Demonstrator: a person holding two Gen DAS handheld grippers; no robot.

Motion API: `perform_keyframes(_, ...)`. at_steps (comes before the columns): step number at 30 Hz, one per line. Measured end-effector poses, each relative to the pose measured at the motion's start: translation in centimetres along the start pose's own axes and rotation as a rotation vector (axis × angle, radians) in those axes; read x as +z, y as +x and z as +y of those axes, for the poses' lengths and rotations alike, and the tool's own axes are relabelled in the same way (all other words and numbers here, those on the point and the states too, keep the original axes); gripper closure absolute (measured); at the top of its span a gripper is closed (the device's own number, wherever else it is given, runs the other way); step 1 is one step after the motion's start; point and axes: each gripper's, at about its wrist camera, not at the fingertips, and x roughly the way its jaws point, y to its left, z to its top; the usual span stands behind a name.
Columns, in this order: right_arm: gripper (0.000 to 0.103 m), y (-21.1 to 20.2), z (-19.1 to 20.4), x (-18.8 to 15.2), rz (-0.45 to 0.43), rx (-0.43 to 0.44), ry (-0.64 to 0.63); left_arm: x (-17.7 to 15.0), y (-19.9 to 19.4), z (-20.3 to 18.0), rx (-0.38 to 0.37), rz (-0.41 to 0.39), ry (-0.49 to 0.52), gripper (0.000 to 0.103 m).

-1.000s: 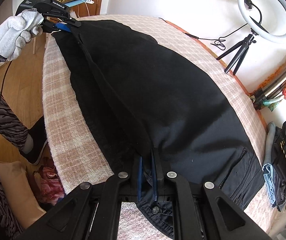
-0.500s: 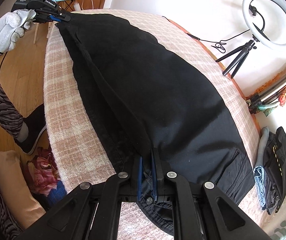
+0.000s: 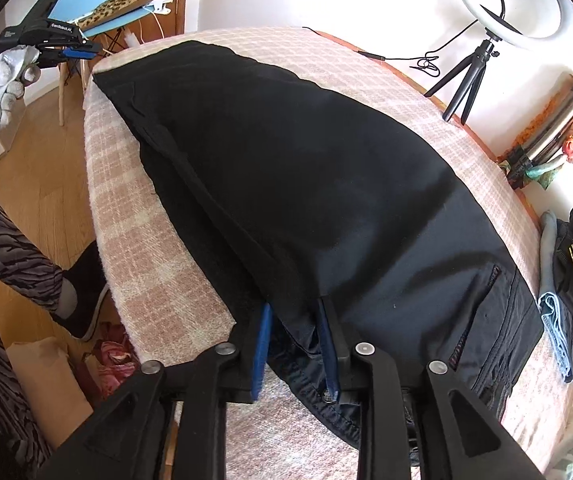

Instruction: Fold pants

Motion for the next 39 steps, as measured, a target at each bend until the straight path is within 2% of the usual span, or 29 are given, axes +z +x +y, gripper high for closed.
perform_keyframes(3, 0.060, -2.3, -1.2, -0.7, -0.070, 0.029, 0.111, 0.1, 0.5, -5.0, -0.059, 0.016, 0.129, 0.089)
perform_keyframes(5, 0.047, -4.1, -2.8, -1.8, -0.116, -0.010, 0.209, -0.2, 1.4, -8.3, -0.127, 0.059, 0.196, 0.088)
perform_keyframes(6, 0.041, -4.9, -4.0, -2.5, -0.133, -0.023, 0.275, -0.6, 2.0, -10.0, -0.156, 0.085, 0.234, 0.082)
perform_keyframes(7, 0.041, -5.6, -5.2, -3.4, -0.139, -0.032, 0.347, -1.0, 2.6, -11.6, -0.181, 0.110, 0.275, 0.077)
perform_keyframes(8, 0.041, -6.1, -6.5, -4.3, -0.138, -0.043, 0.420, -1.6, 3.2, -13.3, -0.206, 0.134, 0.312, 0.068)
perform_keyframes(9, 0.041, -6.6, -7.8, -5.4, -0.136, -0.060, 0.492, -2.3, 3.8, -14.8, -0.235, 0.161, 0.345, 0.065)
perform_keyframes(14, 0.041, -7.4, -13.0, -10.1, -0.118, -0.095, 0.804, -6.1, 6.5, -21.5, -0.336, 0.281, 0.508, 0.065)
perform_keyframes(18, 0.040, -6.6, -15.2, -12.2, -0.121, -0.031, 0.970, -9.6, 8.0, -25.4, -0.402, 0.367, 0.649, 0.065)
perform_keyframes(20, 0.041, -6.0, -16.0, -12.9, -0.121, 0.019, 1.042, -11.3, 8.4, -26.7, -0.443, 0.415, 0.678, 0.065)
perform_keyframes(23, 0.042, -5.0, -16.6, -13.4, -0.123, 0.080, 1.107, -13.4, 9.1, -28.3, -0.483, 0.475, 0.730, 0.065)
perform_keyframes(26, 0.043, -3.7, -17.0, -14.0, -0.098, 0.076, 1.168, -15.2, 9.6, -29.2, -0.492, 0.514, 0.776, 0.065)
perform_keyframes(27, 0.047, -3.2, -17.4, -14.2, -0.107, 0.086, 1.192, -15.6, 9.9, -29.3, -0.491, 0.531, 0.786, 0.065)
perform_keyframes(31, 0.082, -2.3, -18.1, -14.7, -0.143, 0.105, 1.246, -16.1, 10.0, -29.5, -0.486, 0.536, 0.821, 0.066)
perform_keyframes(33, 0.088, -2.6, -17.6, -14.4, -0.152, 0.102, 1.222, -15.7, 9.8, -29.4, -0.489, 0.534, 0.805, 0.065)
perform_keyframes(37, 0.089, -5.0, -15.7, -13.7, -0.159, 0.042, 1.109, -14.1, 8.7, -29.4, -0.509, 0.467, 0.762, 0.065)
perform_keyframes(39, 0.089, -4.8, -15.3, -13.5, -0.109, 0.004, 1.066, -13.9, 8.5, -29.8, -0.511, 0.442, 0.779, 0.065)
